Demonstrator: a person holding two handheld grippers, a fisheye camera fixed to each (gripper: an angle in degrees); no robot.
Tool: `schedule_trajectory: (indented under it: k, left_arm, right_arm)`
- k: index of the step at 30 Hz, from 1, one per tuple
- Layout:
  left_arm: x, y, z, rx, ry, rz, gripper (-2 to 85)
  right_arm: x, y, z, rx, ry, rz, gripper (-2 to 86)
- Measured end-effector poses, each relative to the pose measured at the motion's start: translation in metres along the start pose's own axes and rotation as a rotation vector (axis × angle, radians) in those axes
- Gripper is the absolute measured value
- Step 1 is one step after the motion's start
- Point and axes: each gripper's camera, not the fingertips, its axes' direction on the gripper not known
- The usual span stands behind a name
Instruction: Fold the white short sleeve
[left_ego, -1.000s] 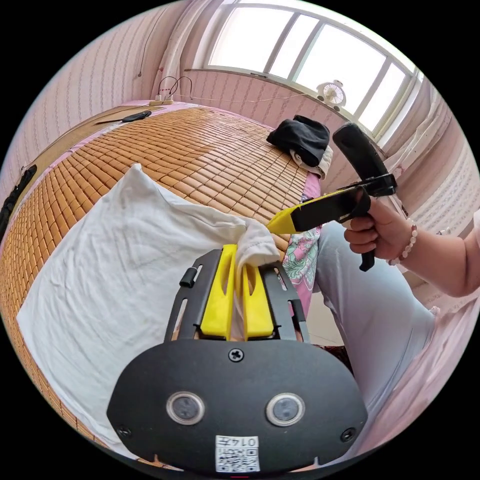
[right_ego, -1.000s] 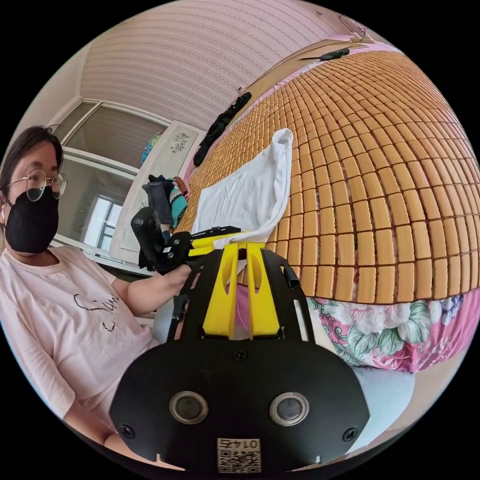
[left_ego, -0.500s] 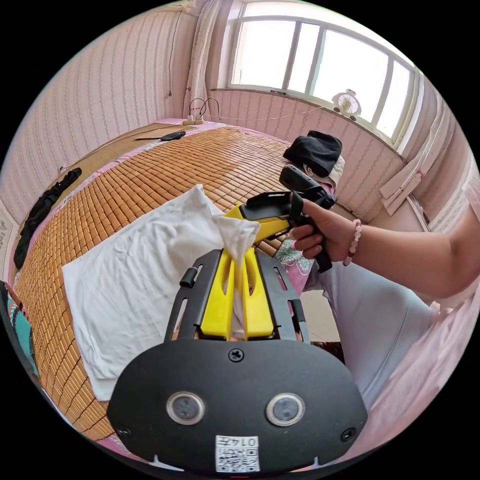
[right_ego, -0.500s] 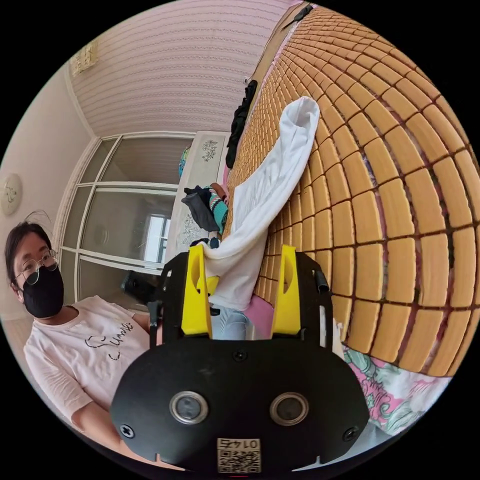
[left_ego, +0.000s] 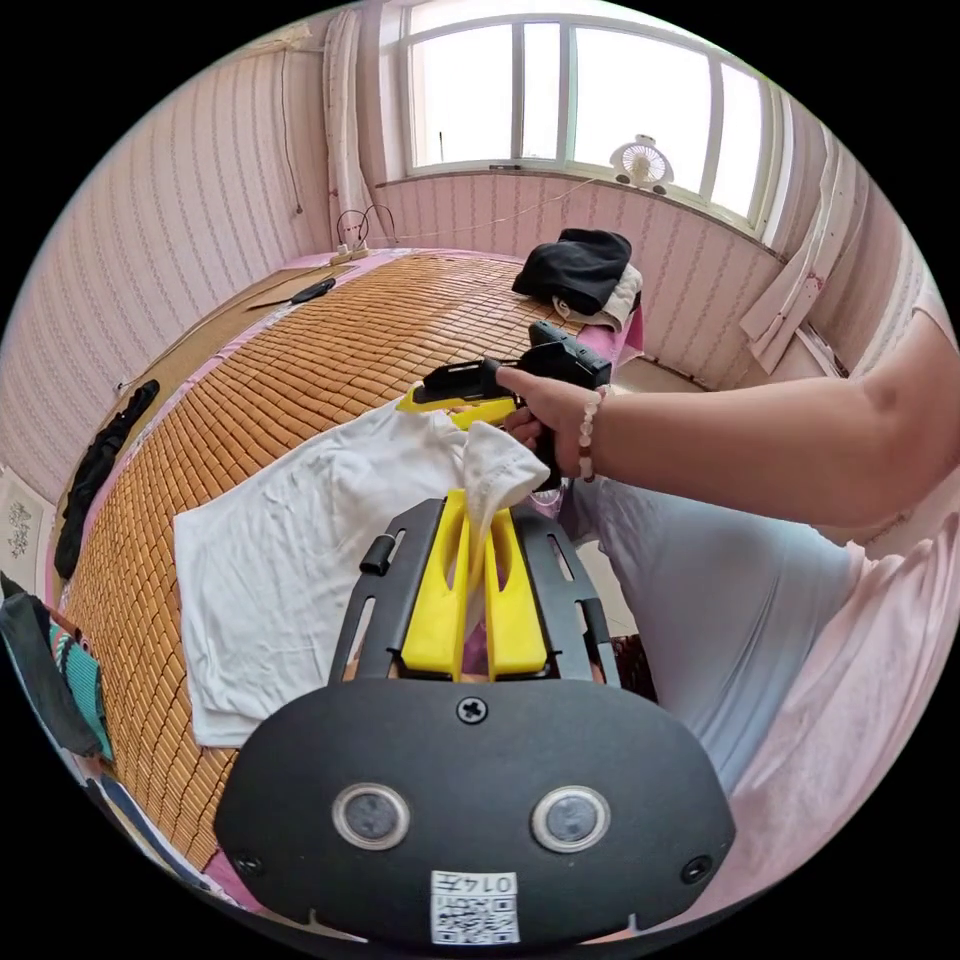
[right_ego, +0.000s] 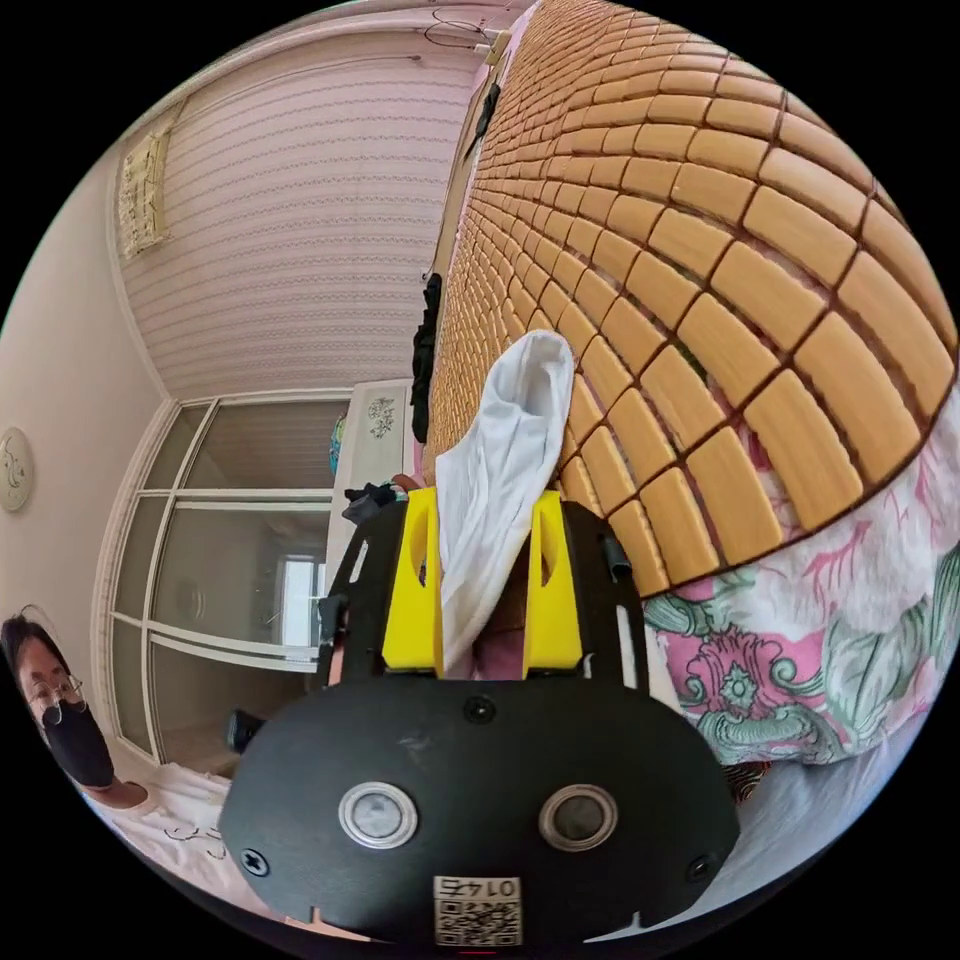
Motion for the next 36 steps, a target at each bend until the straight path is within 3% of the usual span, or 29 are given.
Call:
schedule_trajectory:
  k: [3,10,12,14,22,26,31,36]
  left_arm:
    - [0.008,0.005,-0.009,0.022,0.018,-0.021,-0.9]
    - [0.016,-0.001,-0.031,0.133,0.088,-0.051,-0.9]
    - [0.012,0.0,-0.041,0.188,0.113,-0.09,-0.9]
    - [-0.012,0.006,-0.057,0.246,0.14,-0.267,-1.0]
    - [-0.121,0.073,-0.097,0.318,0.035,-0.697,-0.9]
    - [-0.174,0.103,-0.084,0.306,0.015,-0.894,-0.9]
    - [-0.218,0.118,-0.061,0.19,-0.075,-1.066,0.3]
    - [-0.236,0.143,-0.07,0.145,-0.172,-1.106,4.7]
  right_arm:
    - [0.001,-0.005,-0.015,0.013,-0.058,-0.041,4.2]
    - [-0.026,0.007,-0.051,-0.007,-0.017,-0.158,2.2]
    - [-0.047,0.014,-0.06,0.012,-0.031,-0.2,2.1]
    - [-0.07,0.016,-0.055,0.0,-0.012,-0.253,2.0]
    - [-0.162,0.018,0.092,-0.263,0.074,-0.441,2.1]
    - [-0.172,0.025,0.188,-0.346,0.24,-0.438,2.2]
    - [-0.183,0.038,0.257,-0.355,0.378,-0.411,2.9]
    - [-0.196,0.052,0.297,-0.402,0.43,-0.423,6.3]
